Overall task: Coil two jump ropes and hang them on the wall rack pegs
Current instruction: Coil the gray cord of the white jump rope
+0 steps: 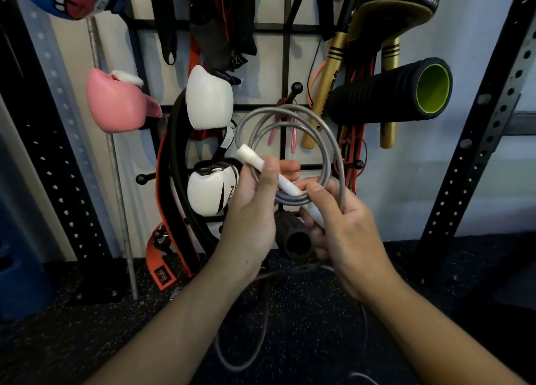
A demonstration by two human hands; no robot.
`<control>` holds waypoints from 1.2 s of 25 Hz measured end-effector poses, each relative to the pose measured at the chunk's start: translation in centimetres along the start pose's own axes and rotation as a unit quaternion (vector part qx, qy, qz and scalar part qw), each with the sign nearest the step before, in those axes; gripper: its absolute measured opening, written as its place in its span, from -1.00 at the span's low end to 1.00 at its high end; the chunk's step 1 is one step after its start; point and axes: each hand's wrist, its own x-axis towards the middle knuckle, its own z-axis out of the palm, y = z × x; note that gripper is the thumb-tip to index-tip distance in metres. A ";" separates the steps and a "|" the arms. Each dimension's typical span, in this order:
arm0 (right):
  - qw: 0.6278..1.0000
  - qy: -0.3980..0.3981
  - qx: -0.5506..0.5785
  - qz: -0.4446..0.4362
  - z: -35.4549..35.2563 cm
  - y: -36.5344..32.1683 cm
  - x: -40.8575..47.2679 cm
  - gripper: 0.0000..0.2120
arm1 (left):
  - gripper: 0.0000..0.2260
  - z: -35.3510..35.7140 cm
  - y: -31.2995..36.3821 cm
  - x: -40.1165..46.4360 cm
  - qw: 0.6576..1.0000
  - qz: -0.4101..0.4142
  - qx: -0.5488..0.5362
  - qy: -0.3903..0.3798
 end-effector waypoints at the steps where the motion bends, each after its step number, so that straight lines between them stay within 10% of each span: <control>1: 1.000 0.000 -0.014 -0.005 -0.4 -0.2 0.3 -0.81 | -0.63 -0.5 0.2 0.1 1.000 -0.018 0.003 -0.018; 5: 0.985 -0.024 -0.166 -0.048 -3.0 -1.9 1.5 -0.79 | -0.68 -3.0 1.8 1.4 0.995 -0.068 0.034 -0.063; 8: 0.945 -0.110 -0.301 -0.070 -4.4 -3.3 1.9 -0.74 | -0.34 -4.9 4.4 2.2 0.975 -0.030 0.192 -0.112; 15: 0.855 -0.255 -0.440 -0.095 -3.5 -2.9 1.2 -0.90 | -0.29 -1.7 7.0 0.2 0.736 0.033 0.616 -0.279; 21: 0.889 -0.237 -0.384 -0.084 -4.1 -2.6 1.4 -0.66 | -0.68 -1.9 4.7 1.1 0.796 -0.092 0.527 -0.283; 26: 0.952 -0.256 -0.169 0.012 -4.5 -3.4 1.6 -0.64 | -0.80 -3.1 5.0 1.8 0.845 -0.059 0.448 -0.286; 30: 0.944 -0.241 -0.225 -0.022 -4.1 -3.4 1.3 -0.64 | -0.91 -3.5 4.6 1.5 0.860 -0.067 0.379 -0.335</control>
